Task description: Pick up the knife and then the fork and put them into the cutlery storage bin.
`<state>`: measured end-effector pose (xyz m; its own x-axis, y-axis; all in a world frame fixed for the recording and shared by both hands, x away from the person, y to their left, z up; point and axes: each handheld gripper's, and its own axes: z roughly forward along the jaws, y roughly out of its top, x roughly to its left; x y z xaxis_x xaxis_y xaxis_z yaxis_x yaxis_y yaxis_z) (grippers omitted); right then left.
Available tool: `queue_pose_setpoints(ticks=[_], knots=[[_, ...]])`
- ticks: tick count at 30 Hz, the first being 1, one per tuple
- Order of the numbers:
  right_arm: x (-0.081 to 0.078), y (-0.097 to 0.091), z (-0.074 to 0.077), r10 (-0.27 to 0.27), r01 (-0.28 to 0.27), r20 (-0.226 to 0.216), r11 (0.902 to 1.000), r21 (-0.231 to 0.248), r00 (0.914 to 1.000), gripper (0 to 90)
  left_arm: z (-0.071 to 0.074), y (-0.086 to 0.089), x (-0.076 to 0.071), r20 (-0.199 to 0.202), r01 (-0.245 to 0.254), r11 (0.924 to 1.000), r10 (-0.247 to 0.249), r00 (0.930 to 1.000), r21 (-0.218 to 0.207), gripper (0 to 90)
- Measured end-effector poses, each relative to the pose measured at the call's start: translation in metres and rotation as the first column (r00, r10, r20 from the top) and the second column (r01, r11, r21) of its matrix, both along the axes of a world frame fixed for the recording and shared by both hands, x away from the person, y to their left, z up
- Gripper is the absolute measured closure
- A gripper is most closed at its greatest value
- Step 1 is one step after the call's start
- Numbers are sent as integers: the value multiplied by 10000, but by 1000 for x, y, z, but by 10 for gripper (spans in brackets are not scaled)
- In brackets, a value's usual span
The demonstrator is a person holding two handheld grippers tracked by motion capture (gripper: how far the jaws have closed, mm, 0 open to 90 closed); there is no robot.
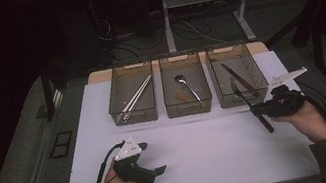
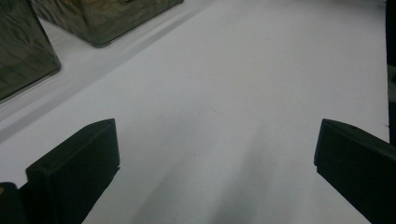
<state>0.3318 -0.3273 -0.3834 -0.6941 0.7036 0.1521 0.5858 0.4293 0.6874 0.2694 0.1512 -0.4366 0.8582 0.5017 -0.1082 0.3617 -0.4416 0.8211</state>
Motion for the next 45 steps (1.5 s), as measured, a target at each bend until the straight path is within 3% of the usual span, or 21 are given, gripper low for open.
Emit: queue_pose_setpoints(ticks=[3, 8, 14, 23, 31, 36, 41, 45], knots=[[-1, -3, 2, -328, 293, 481, 9970, 711, 9983, 771, 0, 0, 0, -2, -6, 10000, 6, 10000, 2, 0], [-2, -7, 6, -988, 825, 1236, 9879, 1310, 9874, 771, 0, 0, 0, -7, -4, 10000, 4, 10000, 11, 0], [3, -11, 16, -1799, 1387, 2065, 9701, 1991, 9618, 771, -1, 0, 1, -14, -7, 10000, 7, 10000, 17, 0], [26, -8, 34, -2722, 2026, 2745, 9451, 2564, 9223, 771, -1, 0, 1, -30, -30, 10000, 30, 10000, -2, 0], [53, -3, 54, -3327, 2518, 3003, 9272, 2774, 8939, 771, 0, 0, 1, -15, 0, 10000, 0, 10000, -19, 0], [70, -1, 50, -3684, 2900, 2919, 9156, 2787, 8826, 771, 0, 0, 0, -18, 16, 10000, -16, 10000, -36, 0], [82, 2, 37, -3902, 3241, 2576, 9085, 2638, 8840, 771, 0, 0, 0, -13, 27, 10000, -27, 10000, -47, 0], [88, 4, 30, -3960, 3401, 2449, 9090, 2409, 8850, 771, 0, 0, 0, -15, 37, 10000, -37, 10000, -59, 0]])
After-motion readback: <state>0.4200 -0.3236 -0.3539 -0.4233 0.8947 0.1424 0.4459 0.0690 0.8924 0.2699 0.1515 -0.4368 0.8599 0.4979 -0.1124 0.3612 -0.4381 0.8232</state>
